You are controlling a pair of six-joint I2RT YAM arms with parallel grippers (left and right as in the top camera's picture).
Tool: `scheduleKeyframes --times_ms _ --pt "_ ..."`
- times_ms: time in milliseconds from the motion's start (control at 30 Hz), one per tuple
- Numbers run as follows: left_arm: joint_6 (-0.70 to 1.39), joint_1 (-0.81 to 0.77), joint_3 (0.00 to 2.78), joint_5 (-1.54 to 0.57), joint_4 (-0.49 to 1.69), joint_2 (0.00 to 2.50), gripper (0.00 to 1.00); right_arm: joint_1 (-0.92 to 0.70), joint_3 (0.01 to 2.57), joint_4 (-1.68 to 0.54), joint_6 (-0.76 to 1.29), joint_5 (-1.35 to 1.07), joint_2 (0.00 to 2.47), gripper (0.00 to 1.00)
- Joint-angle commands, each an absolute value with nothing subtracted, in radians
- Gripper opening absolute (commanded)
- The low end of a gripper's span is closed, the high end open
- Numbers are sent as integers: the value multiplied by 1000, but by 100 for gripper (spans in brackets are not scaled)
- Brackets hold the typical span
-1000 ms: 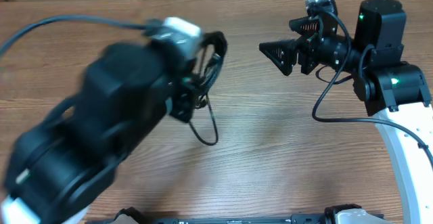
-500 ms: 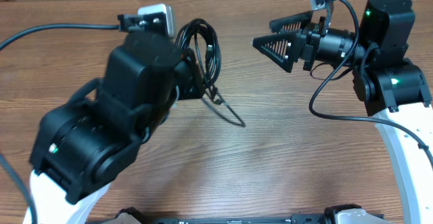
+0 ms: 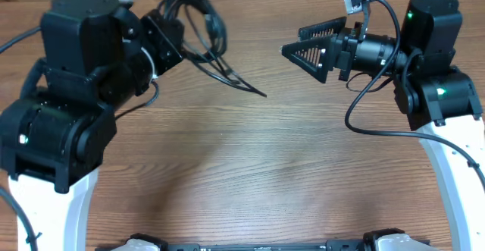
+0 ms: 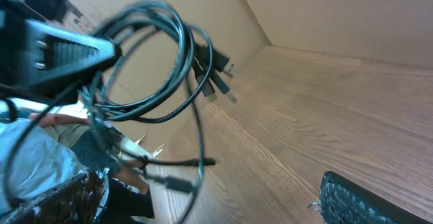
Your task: Untangle cables
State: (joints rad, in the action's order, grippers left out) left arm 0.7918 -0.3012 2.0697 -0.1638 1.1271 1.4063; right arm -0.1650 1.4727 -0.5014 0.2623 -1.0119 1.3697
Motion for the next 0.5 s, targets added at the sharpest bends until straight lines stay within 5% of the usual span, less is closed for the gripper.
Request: scheduleKeyframes --times_ms 0,333,467 --pt "617 -302 2076 -356 1110 1445 4 -219 1499 -503 258 -958 1352 100" --pt "19 -305 2076 -689 1126 1529 4 -282 1499 -492 262 -883 1357 99" --pt "-193 -304 2077 -823 1175 1528 4 -281 1499 -488 244 -849 1373 80"
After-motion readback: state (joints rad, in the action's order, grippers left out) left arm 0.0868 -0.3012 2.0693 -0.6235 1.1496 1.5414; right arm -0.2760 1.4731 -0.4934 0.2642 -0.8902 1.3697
